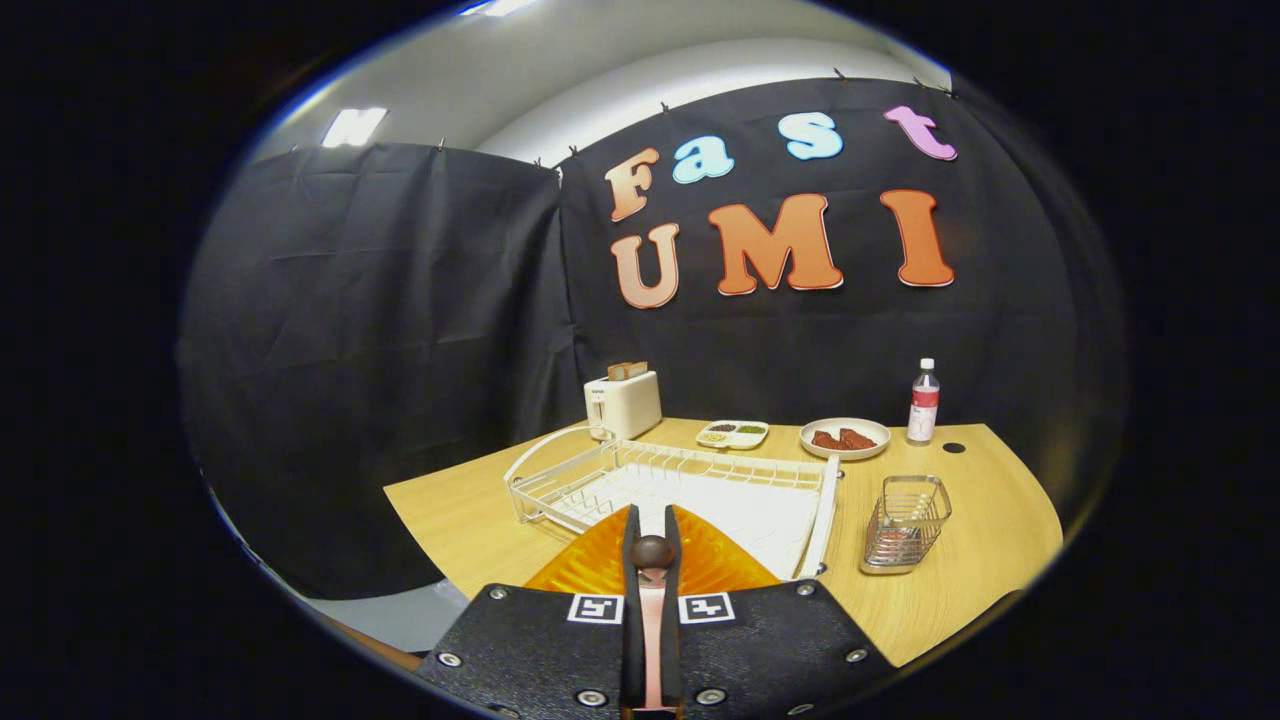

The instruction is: Take the plate from the dish rack, then take the spoon from the basket and place it into the plate.

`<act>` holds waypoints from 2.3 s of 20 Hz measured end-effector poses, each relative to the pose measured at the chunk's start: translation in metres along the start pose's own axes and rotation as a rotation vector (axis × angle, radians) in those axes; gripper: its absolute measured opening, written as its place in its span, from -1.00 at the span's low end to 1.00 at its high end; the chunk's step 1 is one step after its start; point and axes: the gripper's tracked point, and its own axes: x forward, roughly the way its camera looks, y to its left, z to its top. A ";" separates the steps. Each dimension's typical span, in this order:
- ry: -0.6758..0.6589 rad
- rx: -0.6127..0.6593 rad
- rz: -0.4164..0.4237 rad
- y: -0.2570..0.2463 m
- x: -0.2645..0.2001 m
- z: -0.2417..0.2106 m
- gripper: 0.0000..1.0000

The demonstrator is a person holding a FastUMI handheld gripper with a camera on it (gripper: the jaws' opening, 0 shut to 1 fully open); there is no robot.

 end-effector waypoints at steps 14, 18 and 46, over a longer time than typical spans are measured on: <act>0.090 0.079 -0.008 -0.016 -0.007 -0.072 -0.85; 0.160 0.080 -0.031 -0.021 -0.012 -0.101 -0.74; -0.282 0.002 -0.360 -0.066 -0.025 0.105 0.84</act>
